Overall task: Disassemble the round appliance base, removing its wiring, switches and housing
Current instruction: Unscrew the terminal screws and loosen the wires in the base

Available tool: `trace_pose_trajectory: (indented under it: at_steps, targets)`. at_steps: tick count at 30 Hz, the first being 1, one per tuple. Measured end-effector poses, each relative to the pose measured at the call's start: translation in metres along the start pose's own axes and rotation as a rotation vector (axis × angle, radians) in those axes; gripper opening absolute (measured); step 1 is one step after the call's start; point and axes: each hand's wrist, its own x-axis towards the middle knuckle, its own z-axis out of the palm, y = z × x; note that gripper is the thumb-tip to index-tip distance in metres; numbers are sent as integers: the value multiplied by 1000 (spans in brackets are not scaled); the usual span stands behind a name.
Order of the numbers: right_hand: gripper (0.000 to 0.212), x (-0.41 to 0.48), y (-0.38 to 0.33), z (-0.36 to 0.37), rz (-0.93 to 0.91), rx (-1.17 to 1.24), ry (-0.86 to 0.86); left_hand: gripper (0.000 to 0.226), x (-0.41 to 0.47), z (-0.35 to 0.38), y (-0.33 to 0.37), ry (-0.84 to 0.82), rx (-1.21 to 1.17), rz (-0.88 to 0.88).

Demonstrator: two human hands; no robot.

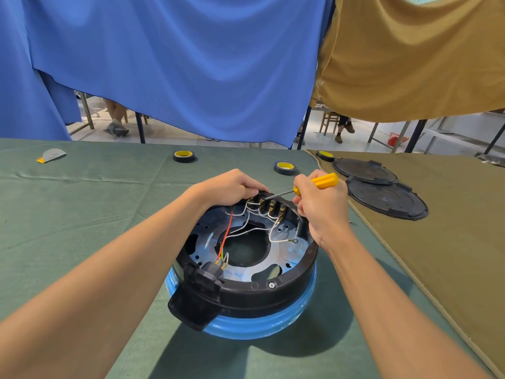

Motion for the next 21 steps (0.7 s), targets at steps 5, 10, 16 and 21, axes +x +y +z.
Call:
trace_pose_trajectory:
  at_steps: [5, 10, 16, 21]
  targets:
    - [25, 0, 3, 1, -60, -57, 0, 34, 0, 0, 0, 5, 8, 4]
    - [24, -1, 5, 0, -65, -66, -11, 34, 0, 0, -1, 8, 8, 12]
    - [21, -2, 4, 0, -98, -87, -35, 34, 1, 1, -1, 4, 12, 9]
    - [21, -3, 2, 0, -128, -103, -73, 34, 1, 0, -2, 4, 17, 13]
